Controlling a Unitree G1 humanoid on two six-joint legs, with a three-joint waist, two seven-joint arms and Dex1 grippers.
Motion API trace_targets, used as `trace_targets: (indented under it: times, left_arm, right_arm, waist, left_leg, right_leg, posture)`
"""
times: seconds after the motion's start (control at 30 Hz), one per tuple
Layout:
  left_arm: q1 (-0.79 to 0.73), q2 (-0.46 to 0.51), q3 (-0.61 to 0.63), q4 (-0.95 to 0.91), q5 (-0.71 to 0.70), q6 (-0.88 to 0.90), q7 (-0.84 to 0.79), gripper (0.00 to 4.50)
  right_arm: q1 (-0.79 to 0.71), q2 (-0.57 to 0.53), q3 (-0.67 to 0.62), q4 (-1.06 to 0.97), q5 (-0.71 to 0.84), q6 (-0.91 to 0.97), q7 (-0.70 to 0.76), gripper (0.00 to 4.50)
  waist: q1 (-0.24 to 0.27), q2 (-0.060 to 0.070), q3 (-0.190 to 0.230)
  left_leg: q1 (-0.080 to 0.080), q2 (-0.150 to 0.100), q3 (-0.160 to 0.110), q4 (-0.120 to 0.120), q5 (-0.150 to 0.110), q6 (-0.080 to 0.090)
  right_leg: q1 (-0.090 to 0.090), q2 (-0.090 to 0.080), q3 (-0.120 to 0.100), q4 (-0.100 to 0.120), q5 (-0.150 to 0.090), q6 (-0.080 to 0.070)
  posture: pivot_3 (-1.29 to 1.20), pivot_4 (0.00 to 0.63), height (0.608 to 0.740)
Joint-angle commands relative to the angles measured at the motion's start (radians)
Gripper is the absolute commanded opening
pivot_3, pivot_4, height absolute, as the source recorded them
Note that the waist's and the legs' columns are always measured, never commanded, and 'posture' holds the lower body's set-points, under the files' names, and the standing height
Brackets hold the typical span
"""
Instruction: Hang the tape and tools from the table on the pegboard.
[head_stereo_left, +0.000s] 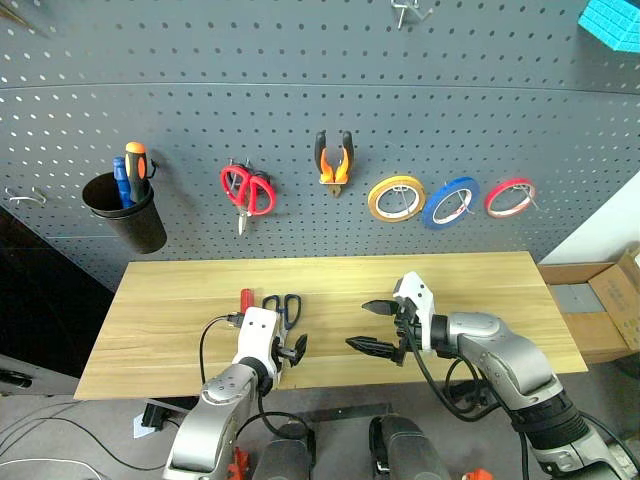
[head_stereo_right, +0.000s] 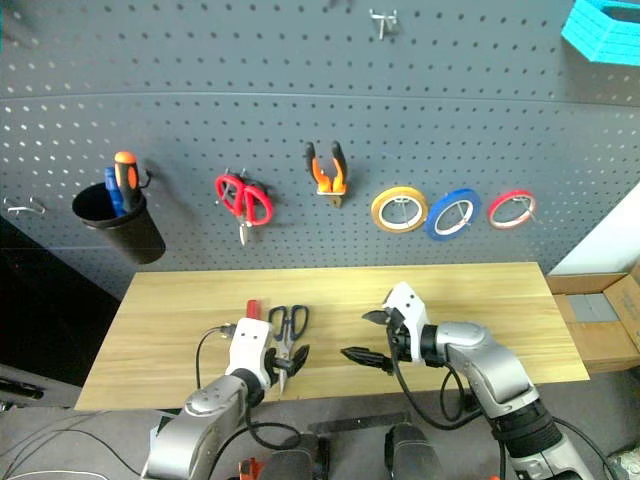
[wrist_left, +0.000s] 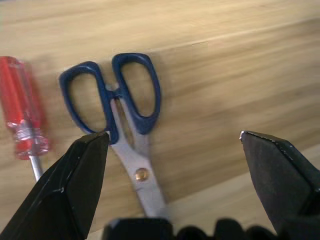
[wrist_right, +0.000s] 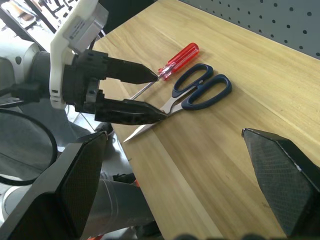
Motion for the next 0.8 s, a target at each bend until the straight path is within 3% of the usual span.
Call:
trace_targets:
  times: [0.03,0.5,0.8]
  left_arm:
    - [0.016,-0.07,0.013,-0.024,0.0,0.083,0.077,4.5]
    - [-0.014,-0.163,0.042,-0.018,0.018,0.151,0.181,4.5]
    - [-0.121,-0.179,0.039,0.134,0.059,0.162,0.229,4.5]
  right_arm:
    - [0.02,0.004,0.005,-0.055,0.005,0.004,-0.01,4.47]
    - [0.022,0.019,0.037,-0.036,-0.056,-0.041,-0.027,4.47]
    - [0.012,0.019,0.032,-0.043,-0.058,-0.026,-0.022,4.47]
  waist:
    - [0.0,0.0,0.0]
    - [0.001,0.003,0.006]
    - [0.001,0.004,0.006]
  left_leg:
    - [0.0,0.0,-0.001,0.0,0.0,0.0]
    - [0.004,0.0,-0.003,0.0,0.0,0.0]
    - [0.004,0.0,-0.004,0.0,0.0,0.0]
  right_leg:
    - [0.001,0.0,0.0,-0.001,0.0,0.0]
    - [0.007,0.0,-0.003,-0.001,-0.002,0.0]
    - [0.007,0.0,-0.003,-0.001,-0.002,0.0]
  posture:
    - [0.01,0.214,0.74]
    - [0.03,0.239,0.74]
    - [0.01,0.236,0.74]
